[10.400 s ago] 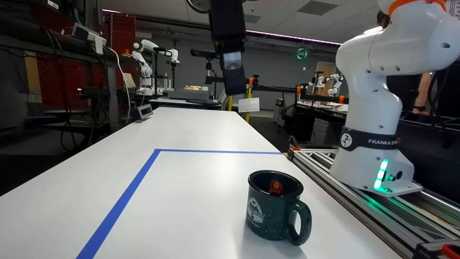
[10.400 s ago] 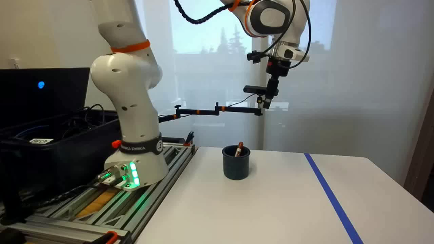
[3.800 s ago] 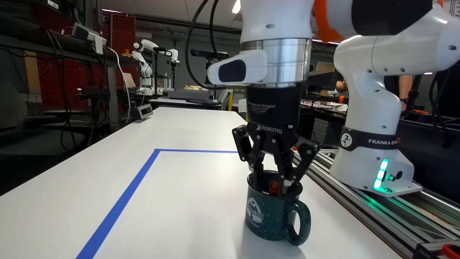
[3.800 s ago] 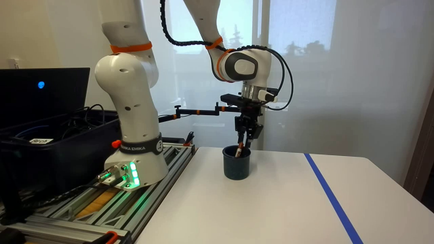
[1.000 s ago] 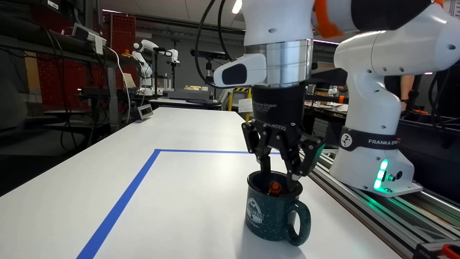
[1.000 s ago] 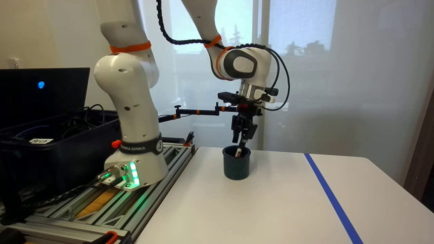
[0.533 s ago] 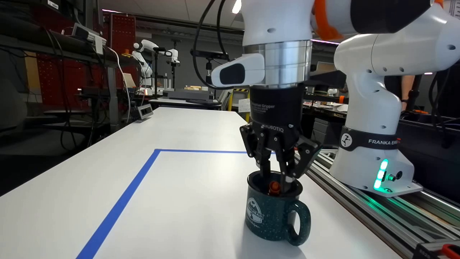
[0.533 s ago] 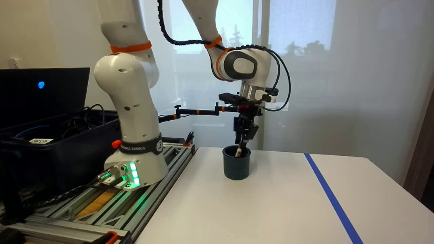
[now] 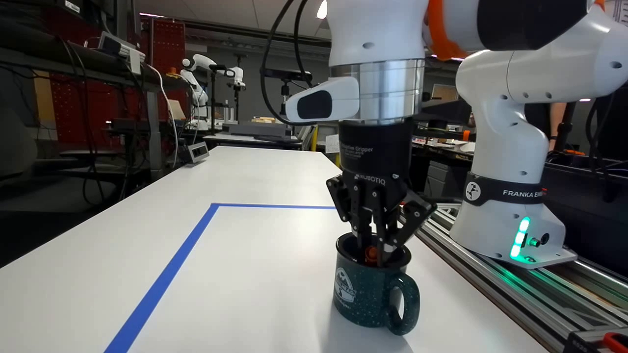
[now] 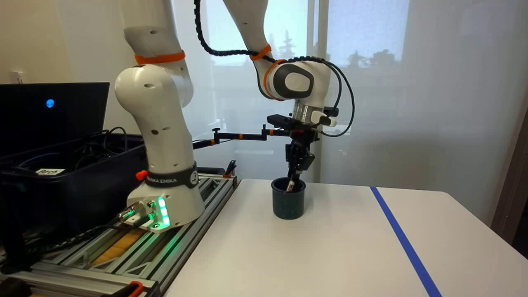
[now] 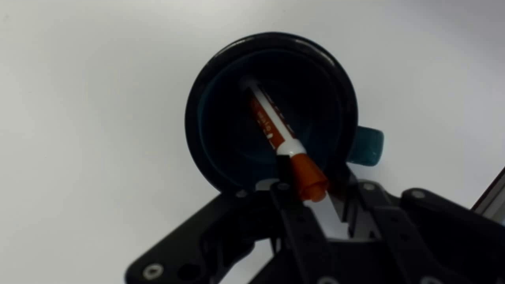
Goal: Take the marker out of the cup
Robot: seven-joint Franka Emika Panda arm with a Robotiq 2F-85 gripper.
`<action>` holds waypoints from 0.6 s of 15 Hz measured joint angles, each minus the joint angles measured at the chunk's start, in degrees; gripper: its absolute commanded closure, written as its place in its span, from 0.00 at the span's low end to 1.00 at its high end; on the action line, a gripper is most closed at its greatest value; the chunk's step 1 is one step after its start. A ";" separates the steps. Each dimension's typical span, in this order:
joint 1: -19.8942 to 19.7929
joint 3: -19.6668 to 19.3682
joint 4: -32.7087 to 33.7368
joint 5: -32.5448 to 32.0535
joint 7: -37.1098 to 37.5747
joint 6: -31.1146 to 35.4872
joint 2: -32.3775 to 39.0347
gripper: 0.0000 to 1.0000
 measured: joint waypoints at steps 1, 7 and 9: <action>0.00 0.03 0.17 -0.08 0.00 0.01 0.00 0.95; 0.00 0.13 0.33 -0.14 0.00 0.01 0.01 0.95; 0.05 0.22 0.34 -0.05 0.00 -0.14 -0.08 0.95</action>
